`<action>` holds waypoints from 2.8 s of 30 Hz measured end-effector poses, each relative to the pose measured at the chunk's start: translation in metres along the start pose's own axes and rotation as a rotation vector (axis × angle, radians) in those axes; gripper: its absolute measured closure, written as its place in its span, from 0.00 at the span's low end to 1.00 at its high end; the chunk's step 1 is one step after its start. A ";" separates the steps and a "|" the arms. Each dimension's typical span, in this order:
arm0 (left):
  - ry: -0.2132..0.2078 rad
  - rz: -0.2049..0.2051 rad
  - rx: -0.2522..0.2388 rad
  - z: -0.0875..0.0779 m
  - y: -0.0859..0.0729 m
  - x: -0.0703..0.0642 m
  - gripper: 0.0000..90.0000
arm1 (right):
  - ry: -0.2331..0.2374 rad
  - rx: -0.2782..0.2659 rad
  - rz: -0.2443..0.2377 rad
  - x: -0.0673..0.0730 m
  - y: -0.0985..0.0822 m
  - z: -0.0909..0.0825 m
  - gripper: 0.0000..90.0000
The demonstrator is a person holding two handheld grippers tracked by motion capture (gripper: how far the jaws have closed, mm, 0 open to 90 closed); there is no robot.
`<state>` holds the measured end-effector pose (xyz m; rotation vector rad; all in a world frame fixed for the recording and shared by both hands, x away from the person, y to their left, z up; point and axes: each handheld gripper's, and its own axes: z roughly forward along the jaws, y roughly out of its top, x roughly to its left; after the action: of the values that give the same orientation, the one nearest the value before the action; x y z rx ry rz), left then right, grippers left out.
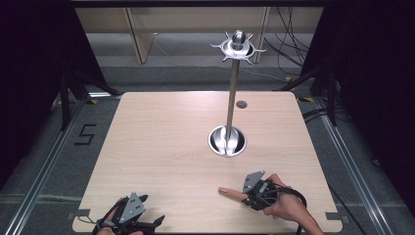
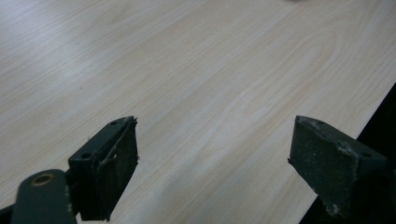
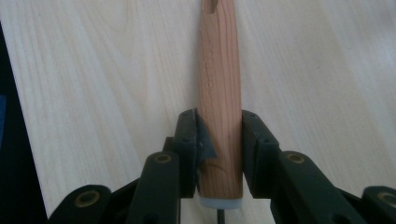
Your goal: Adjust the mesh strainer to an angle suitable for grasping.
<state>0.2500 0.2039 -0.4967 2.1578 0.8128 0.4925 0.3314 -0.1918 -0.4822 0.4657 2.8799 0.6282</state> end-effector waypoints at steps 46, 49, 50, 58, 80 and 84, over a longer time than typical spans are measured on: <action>0.001 -0.017 -0.002 -0.001 -0.001 0.000 0.16 | -0.056 -0.616 0.309 -0.043 0.017 -0.083 0.79; 0.005 -0.008 -0.005 -0.001 0.000 0.001 0.16 | -0.074 -0.644 0.306 -0.049 0.025 -0.087 0.79; 0.004 -0.013 -0.005 -0.001 0.000 0.000 0.16 | -0.059 -0.638 0.323 -0.048 0.027 -0.089 0.79; 0.005 -0.011 -0.009 0.000 0.000 0.001 0.16 | -0.096 -0.732 0.307 -0.059 0.041 -0.109 0.79; 0.005 0.021 -0.010 0.000 0.000 0.003 0.16 | -0.141 -0.879 0.354 -0.086 0.066 -0.153 0.79; 0.003 0.026 -0.005 0.000 0.000 0.003 0.16 | -0.142 -0.894 0.362 -0.091 0.071 -0.160 0.79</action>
<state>0.2519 0.2060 -0.4961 2.1655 0.7858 0.5110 0.4012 -0.2215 -0.2996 0.8133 2.0723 1.7132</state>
